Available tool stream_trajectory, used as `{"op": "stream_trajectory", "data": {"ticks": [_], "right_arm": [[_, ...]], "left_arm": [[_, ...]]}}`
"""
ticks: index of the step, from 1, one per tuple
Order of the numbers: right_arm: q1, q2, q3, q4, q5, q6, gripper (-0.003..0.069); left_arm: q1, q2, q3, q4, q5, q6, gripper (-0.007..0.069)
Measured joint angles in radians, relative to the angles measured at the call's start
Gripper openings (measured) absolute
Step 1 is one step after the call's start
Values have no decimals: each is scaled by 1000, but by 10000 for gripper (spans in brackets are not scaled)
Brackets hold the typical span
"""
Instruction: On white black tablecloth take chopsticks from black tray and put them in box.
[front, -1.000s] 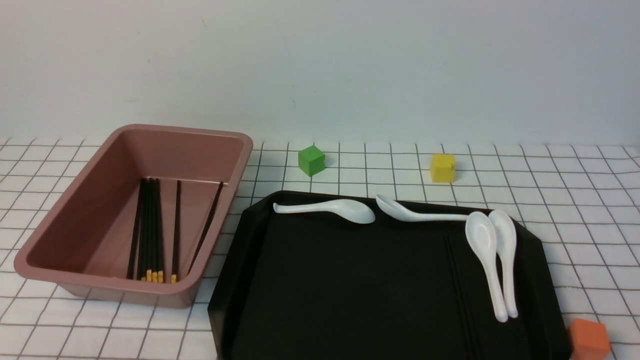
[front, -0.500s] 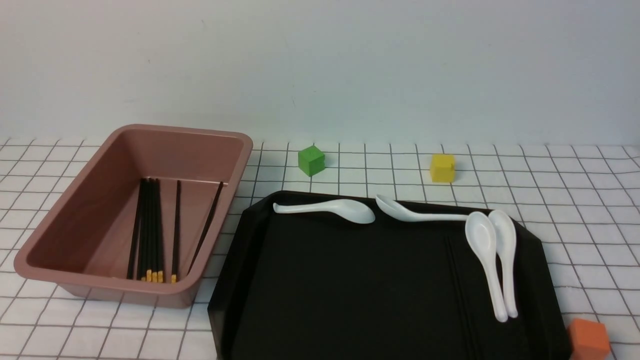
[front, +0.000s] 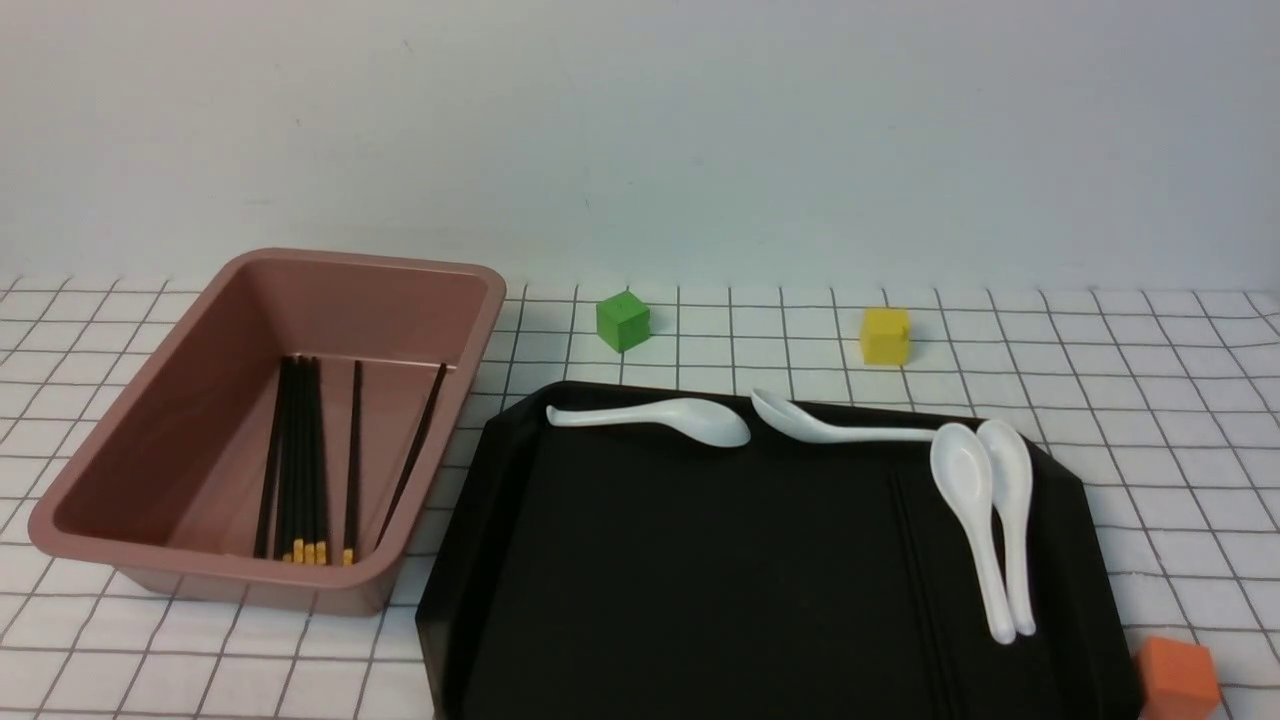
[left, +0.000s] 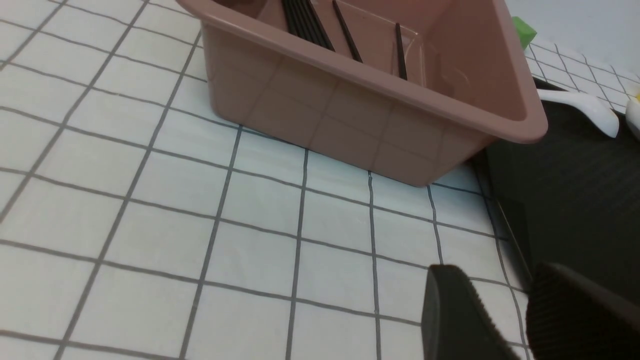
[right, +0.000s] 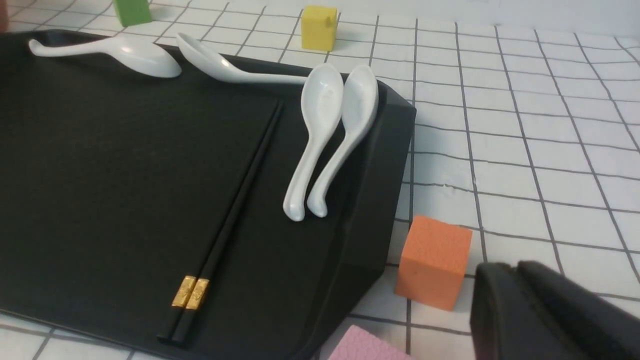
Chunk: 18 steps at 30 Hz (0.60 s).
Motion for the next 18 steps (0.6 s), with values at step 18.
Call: {"op": "stream_trajectory", "data": {"ticks": [18], "right_arm": [[0, 0, -1, 0, 2, 0, 86]], "left_arm": [[0, 0, 0, 0, 0, 0, 238]]}}
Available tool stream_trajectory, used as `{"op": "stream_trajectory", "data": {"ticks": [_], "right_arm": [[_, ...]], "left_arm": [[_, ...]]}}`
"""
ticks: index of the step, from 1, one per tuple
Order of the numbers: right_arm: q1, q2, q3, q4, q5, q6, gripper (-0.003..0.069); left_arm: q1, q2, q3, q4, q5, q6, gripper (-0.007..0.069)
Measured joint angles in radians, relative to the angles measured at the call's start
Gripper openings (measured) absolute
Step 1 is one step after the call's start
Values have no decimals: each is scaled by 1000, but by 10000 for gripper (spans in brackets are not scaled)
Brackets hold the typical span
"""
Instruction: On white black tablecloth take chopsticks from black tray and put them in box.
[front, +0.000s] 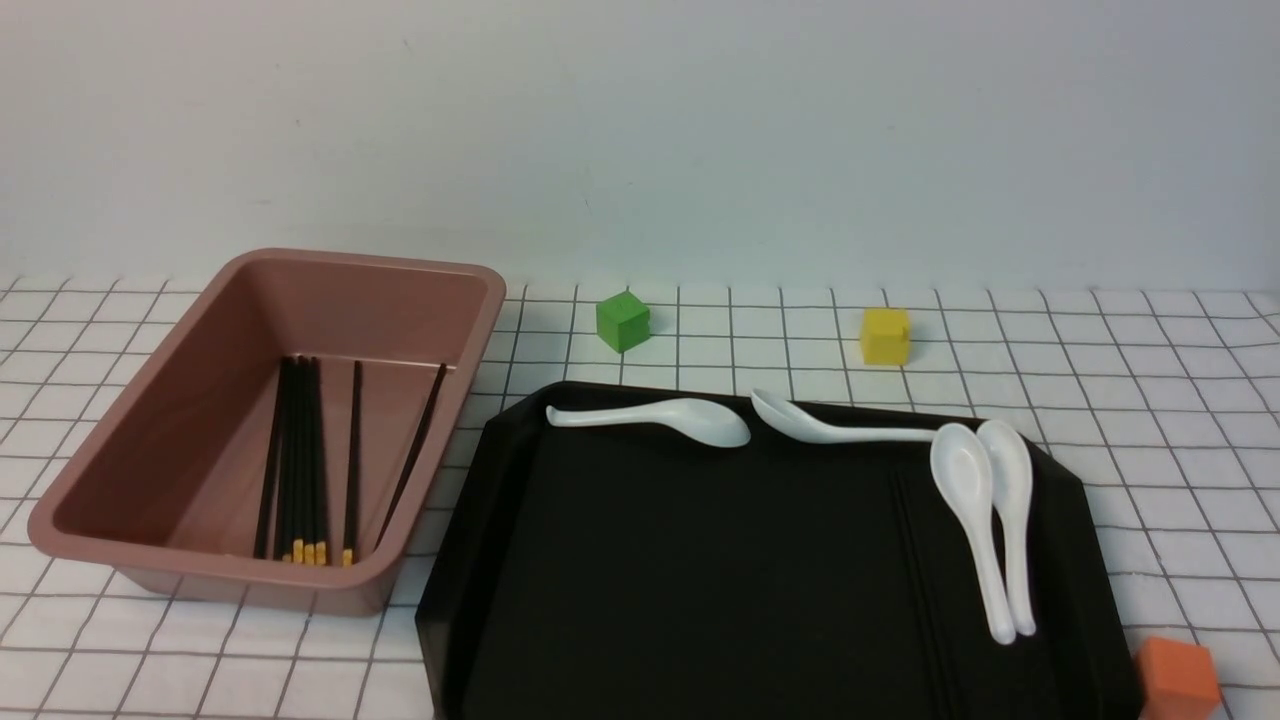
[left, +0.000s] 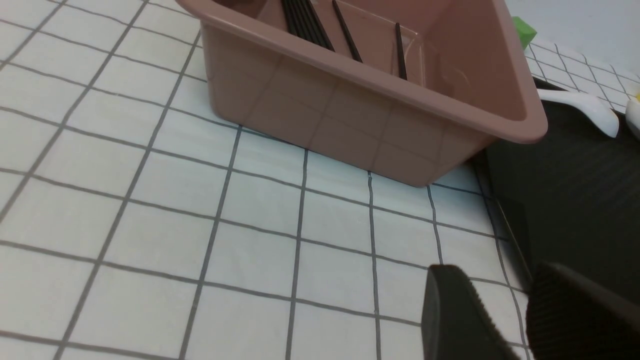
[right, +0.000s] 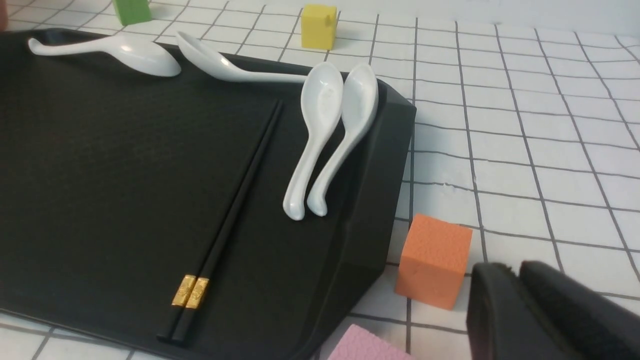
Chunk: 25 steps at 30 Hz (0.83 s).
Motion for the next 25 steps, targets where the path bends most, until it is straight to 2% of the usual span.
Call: {"op": "stream_trajectory", "data": {"ticks": [25], "right_arm": [[0, 0, 0, -1, 1, 0, 115]], "left_arm": [[0, 0, 0, 0, 0, 0, 238]]}}
